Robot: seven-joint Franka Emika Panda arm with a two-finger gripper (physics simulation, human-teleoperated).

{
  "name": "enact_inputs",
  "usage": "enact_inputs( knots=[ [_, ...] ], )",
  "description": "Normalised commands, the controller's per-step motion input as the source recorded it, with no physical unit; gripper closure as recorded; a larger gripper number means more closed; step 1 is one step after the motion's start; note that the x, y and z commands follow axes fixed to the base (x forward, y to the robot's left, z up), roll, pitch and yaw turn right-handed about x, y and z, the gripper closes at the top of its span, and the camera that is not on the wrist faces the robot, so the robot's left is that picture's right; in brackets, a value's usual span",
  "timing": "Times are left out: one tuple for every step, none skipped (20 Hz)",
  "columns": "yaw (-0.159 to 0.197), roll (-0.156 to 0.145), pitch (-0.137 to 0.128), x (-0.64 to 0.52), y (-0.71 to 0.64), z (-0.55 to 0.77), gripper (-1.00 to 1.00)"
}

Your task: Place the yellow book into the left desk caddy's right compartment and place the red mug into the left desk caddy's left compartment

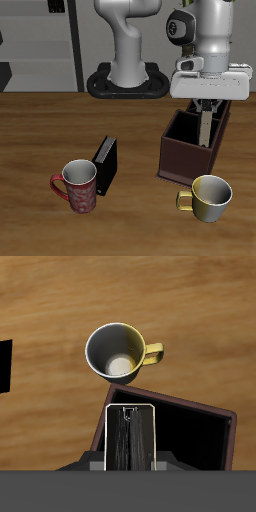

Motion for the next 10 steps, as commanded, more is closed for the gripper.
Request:
enact_inputs(
  knots=[
    [-0.034,-0.019,0.057,0.05,-0.05,-0.15,1.0],
    [0.026,-0.002,-0.014,0.02,0.04,-0.21,1.0],
    [0.0,0.0,0.0,0.0,-0.01,0.01,1.0],
    [-0.061,-0.016,0.126,0.09,-0.04,-0.39,1.0],
    [0.048,0.08,-0.003,-0.05,0.13,-0.24,1.0],
    [0.028,-0.015,0.0,0.0,-0.02,-0.09,1.0],
    [-0.092,-0.028,0.127,0.04,-0.02,-0.37,1.0],
    [0.053,0.048,-0.011,-0.02,0.09,-0.15,1.0],
    [-0.012,-0.153,0.101,0.18,-0.14,-0.28,1.0],
    [0.017,-0.046,0.038,0.12,-0.02,-0.13,1.0]
  ],
)
